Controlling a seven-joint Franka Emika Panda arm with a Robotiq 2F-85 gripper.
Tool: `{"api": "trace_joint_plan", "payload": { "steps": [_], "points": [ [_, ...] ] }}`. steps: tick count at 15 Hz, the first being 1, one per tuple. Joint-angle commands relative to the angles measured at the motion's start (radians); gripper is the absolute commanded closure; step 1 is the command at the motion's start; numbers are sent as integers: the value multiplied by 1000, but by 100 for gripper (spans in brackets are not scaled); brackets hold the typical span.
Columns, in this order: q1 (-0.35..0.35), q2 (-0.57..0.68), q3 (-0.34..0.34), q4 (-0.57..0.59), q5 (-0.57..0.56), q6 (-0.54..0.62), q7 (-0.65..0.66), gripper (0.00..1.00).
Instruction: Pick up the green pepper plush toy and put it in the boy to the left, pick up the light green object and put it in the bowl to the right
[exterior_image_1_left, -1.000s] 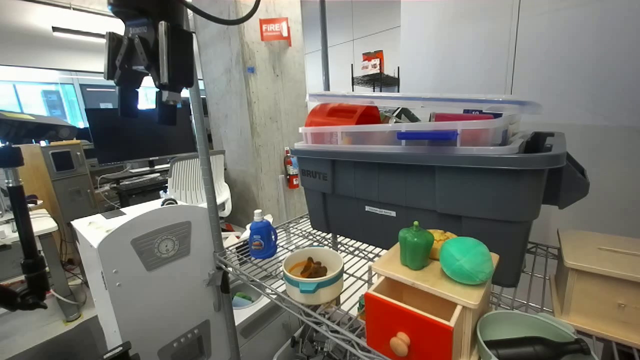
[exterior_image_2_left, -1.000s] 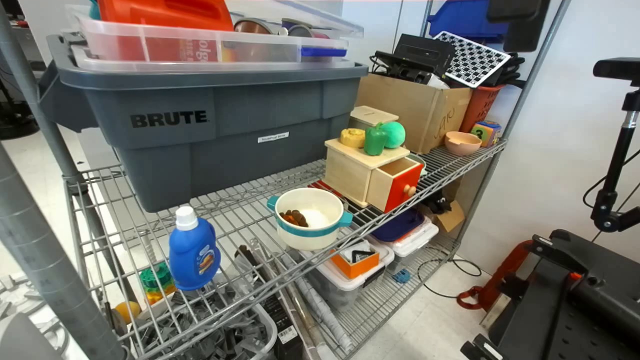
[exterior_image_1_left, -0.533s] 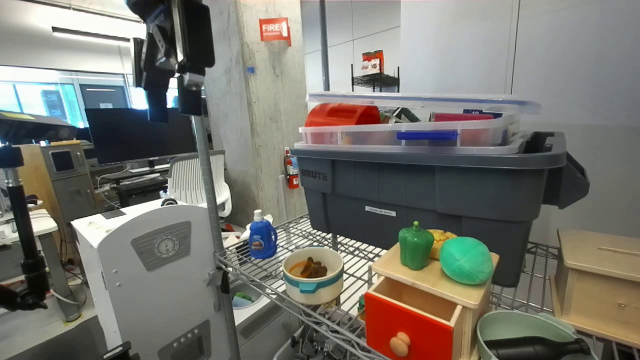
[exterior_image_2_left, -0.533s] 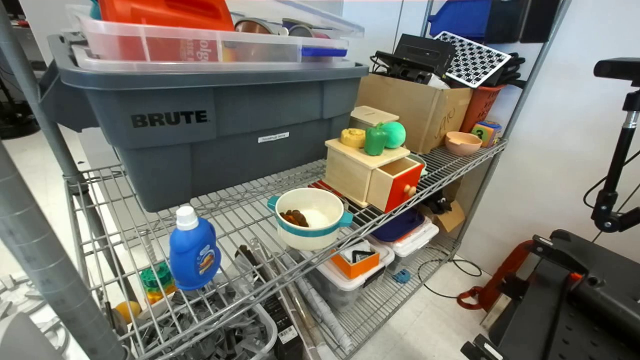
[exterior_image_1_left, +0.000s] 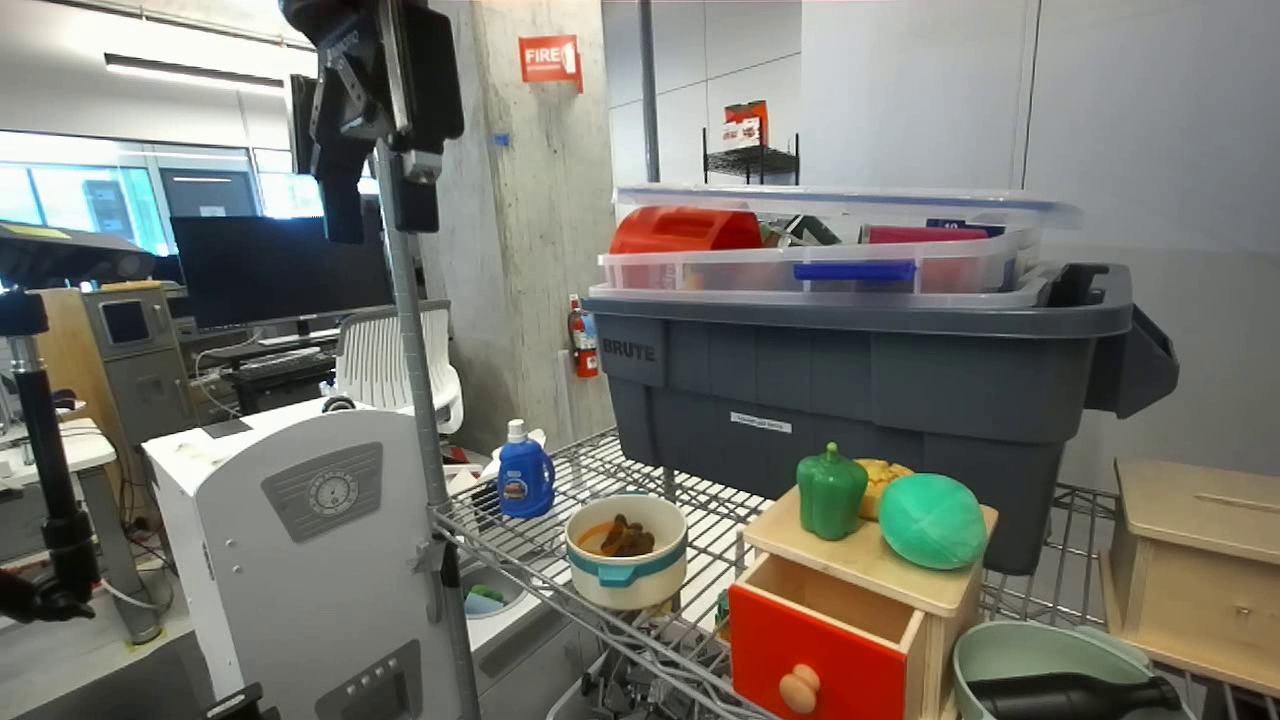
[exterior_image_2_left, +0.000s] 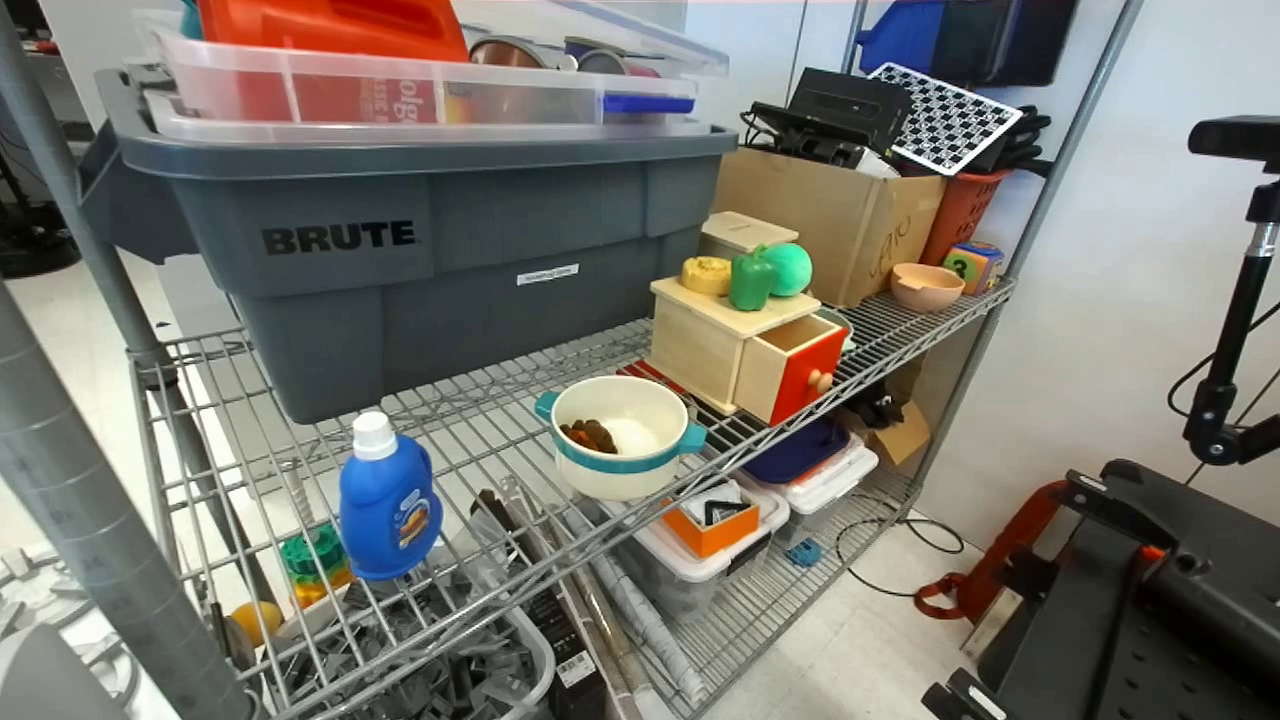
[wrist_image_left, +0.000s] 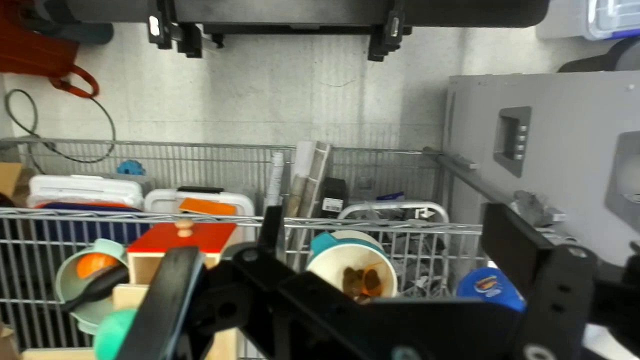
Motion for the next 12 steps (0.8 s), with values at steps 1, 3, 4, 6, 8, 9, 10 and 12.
{"api": "trace_joint_plan", "payload": {
  "steps": [1,3,4,6,8,9,10,12],
  "points": [
    [18,46,-6,44,112,4,-177,0],
    [17,57,-5,55,125,-18,-237,0],
    [16,61,-5,56,124,-20,-260,0],
    [10,59,-9,55,122,-24,-294,0],
    [4,49,-10,49,105,-30,-284,0],
    [-2,42,-10,46,83,-29,-254,0],
    [-7,36,-10,44,65,-27,-232,0],
    [-17,27,-10,42,31,-20,-183,0]
  ]
}}
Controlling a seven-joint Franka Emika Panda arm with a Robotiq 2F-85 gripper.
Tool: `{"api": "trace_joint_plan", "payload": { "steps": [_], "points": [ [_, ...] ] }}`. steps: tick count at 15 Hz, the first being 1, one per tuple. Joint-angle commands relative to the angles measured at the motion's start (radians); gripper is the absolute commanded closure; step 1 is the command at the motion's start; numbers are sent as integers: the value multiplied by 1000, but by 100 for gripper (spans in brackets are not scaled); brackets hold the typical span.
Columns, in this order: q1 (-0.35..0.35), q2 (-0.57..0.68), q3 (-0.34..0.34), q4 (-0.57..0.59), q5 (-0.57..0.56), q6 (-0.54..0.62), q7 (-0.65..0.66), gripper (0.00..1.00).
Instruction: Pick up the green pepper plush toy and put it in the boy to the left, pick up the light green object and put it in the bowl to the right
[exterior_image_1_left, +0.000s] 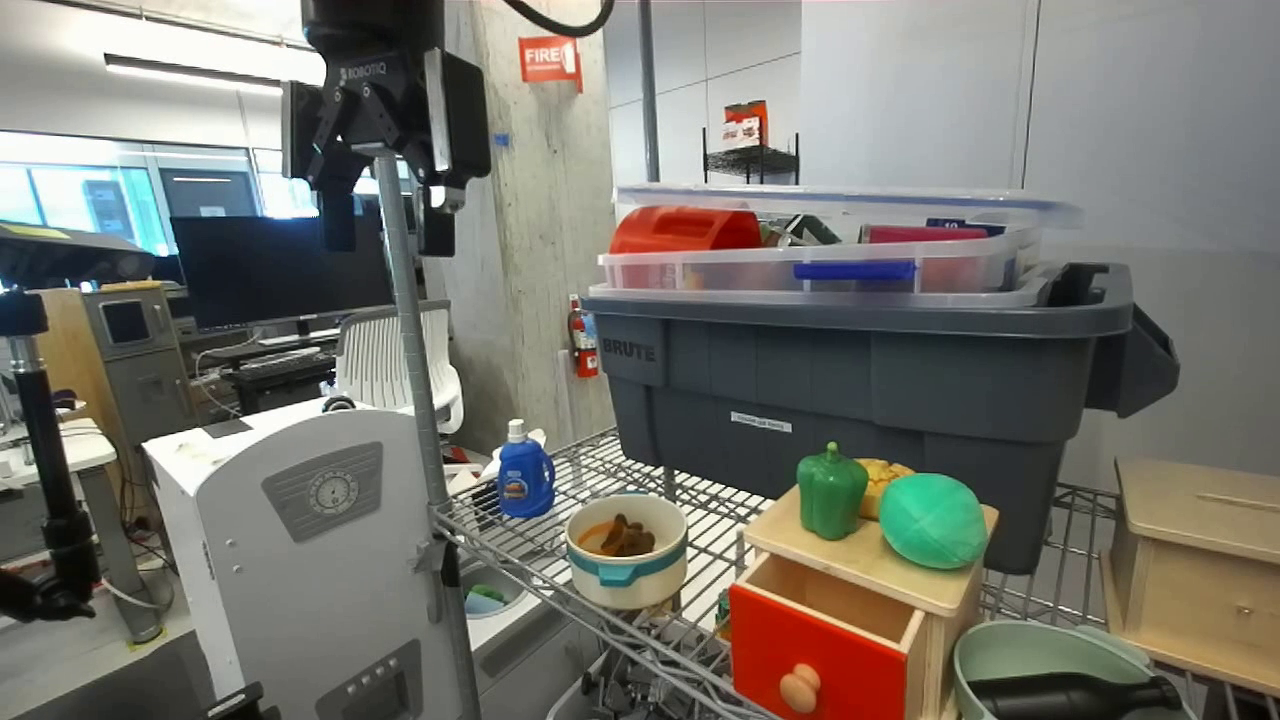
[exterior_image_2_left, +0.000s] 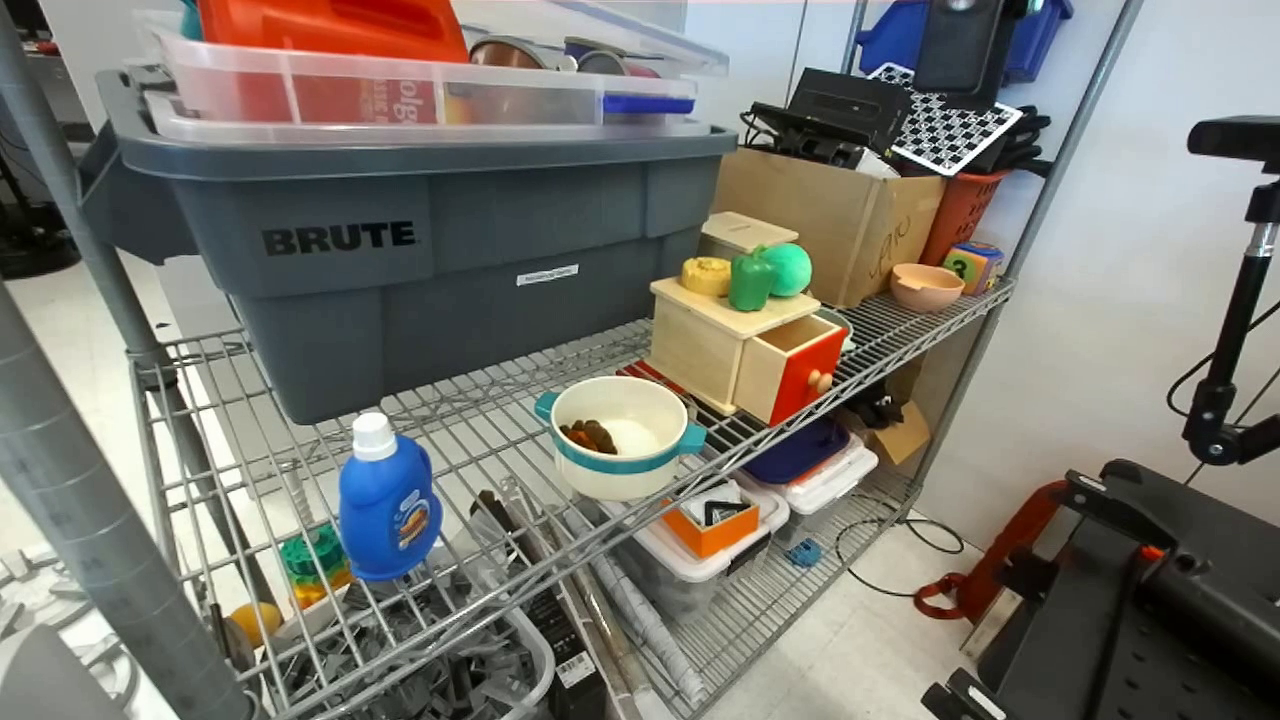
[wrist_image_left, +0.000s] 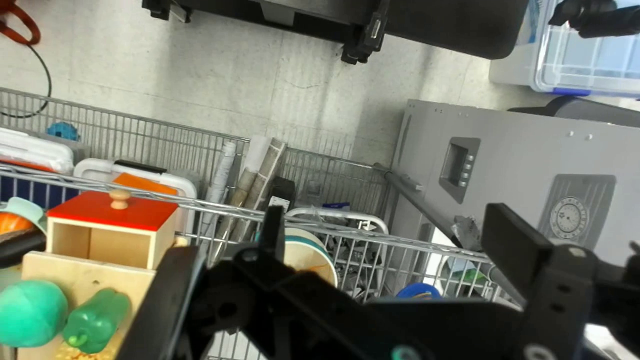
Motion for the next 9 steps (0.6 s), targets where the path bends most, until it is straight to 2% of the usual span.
{"api": "trace_joint_plan", "payload": {
  "steps": [1,4,9],
  "points": [
    [-18,-23,-2,8,-68,-18,86,0],
    [-29,-25,1,11,-136,-22,165,0],
    [-34,-8,-2,22,-157,-28,204,0]
  ]
}}
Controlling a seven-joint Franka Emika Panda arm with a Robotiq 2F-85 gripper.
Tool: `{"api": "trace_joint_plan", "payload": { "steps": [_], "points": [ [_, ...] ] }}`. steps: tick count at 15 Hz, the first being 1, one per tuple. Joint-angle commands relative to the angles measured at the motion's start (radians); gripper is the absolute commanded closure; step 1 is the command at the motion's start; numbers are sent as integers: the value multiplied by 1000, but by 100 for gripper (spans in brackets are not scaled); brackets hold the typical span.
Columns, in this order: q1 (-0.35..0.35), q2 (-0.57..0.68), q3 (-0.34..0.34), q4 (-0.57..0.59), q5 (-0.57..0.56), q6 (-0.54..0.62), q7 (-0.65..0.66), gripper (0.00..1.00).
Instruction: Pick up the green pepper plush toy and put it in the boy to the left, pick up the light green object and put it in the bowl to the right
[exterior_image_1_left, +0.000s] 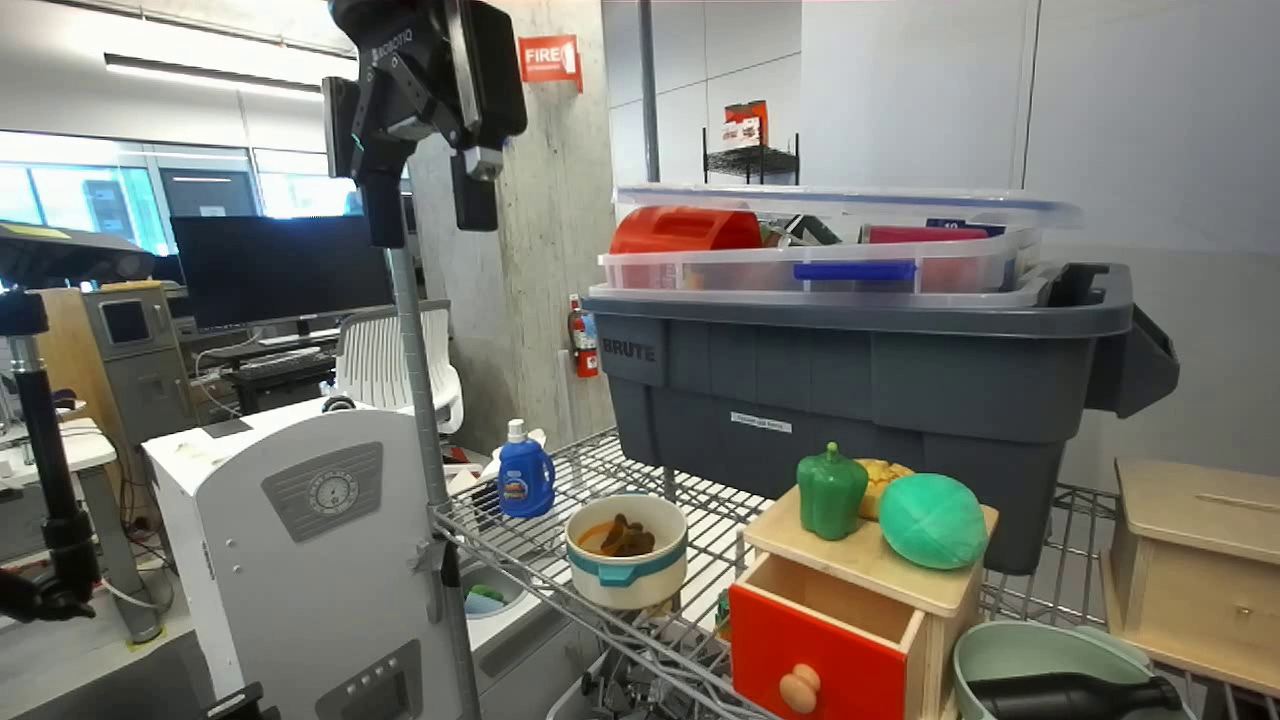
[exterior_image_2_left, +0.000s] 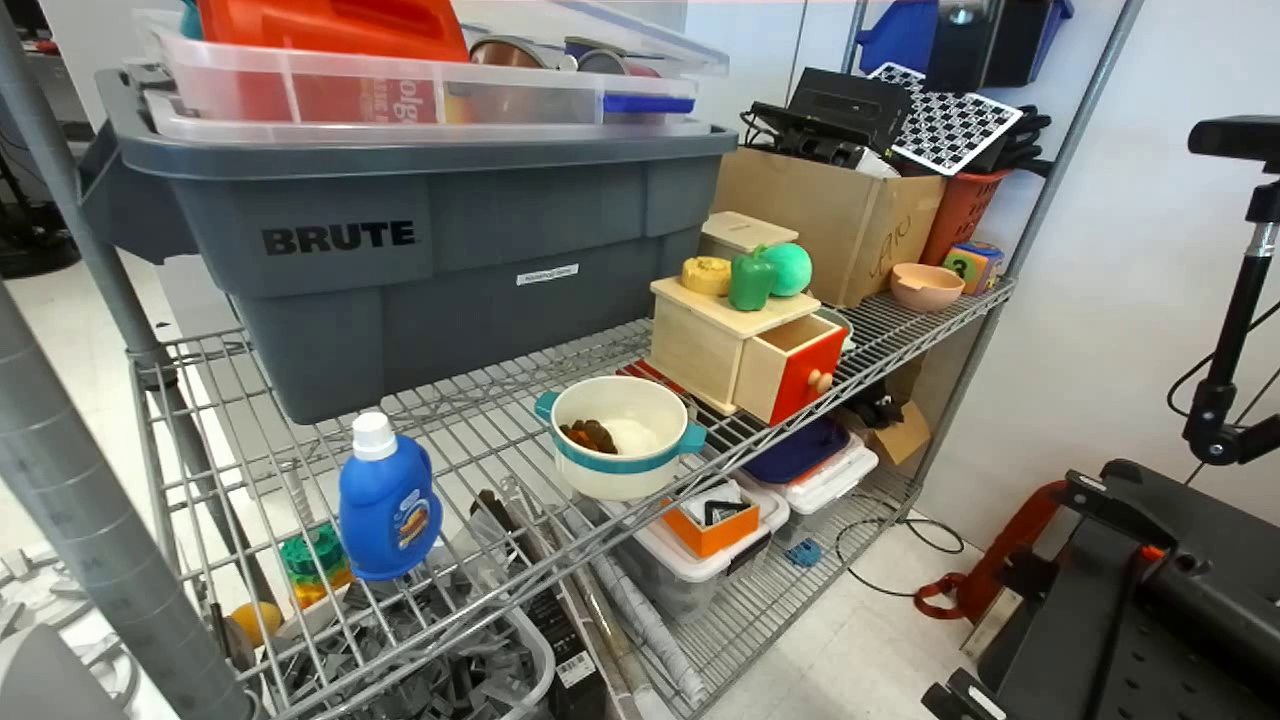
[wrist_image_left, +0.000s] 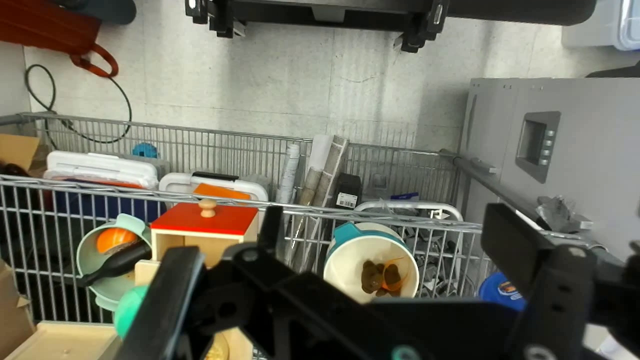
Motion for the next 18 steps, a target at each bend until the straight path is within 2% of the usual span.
{"api": "trace_joint_plan", "payload": {
  "steps": [1,18],
  "points": [
    [-5,3,1,21,-24,-30,37,0],
    [-3,4,-1,1,-8,-7,31,0]
  ]
}}
